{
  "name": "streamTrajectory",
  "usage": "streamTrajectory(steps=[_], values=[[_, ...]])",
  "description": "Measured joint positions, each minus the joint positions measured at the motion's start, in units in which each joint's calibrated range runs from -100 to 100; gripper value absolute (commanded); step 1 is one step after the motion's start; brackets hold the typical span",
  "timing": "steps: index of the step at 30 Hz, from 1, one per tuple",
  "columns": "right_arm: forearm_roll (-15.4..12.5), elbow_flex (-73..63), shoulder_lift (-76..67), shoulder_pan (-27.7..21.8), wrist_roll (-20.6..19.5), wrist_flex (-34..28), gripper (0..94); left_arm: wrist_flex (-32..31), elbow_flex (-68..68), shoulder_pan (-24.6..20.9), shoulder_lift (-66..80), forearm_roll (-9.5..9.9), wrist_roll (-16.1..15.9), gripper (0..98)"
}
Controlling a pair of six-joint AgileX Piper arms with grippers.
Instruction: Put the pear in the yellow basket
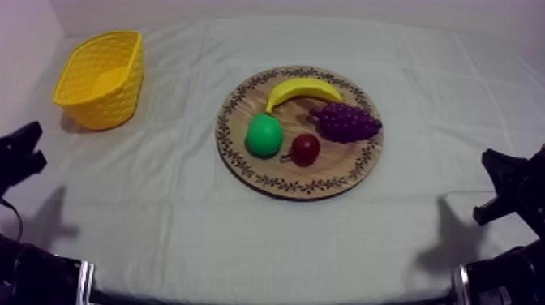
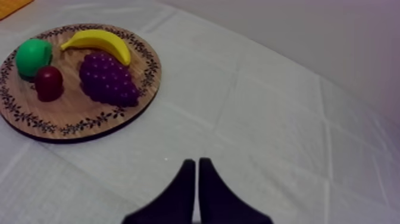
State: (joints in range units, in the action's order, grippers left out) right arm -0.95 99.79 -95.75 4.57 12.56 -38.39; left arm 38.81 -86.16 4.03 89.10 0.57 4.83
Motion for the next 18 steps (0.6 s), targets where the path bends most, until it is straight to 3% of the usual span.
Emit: streamTrajectory(steps=[10, 18], values=[[0.00, 0.00, 0.00, 0.00, -0.04, 0.00, 0.3, 3.24, 20.68, 1.01, -20.08, -0.57, -1.79, 2.7], [0.00, 0.00, 0.00, 0.00, -0.04, 0.00, 0.3, 5.07, 36.40, 5.36, -37.27, -0.87, -3.12, 5.2]])
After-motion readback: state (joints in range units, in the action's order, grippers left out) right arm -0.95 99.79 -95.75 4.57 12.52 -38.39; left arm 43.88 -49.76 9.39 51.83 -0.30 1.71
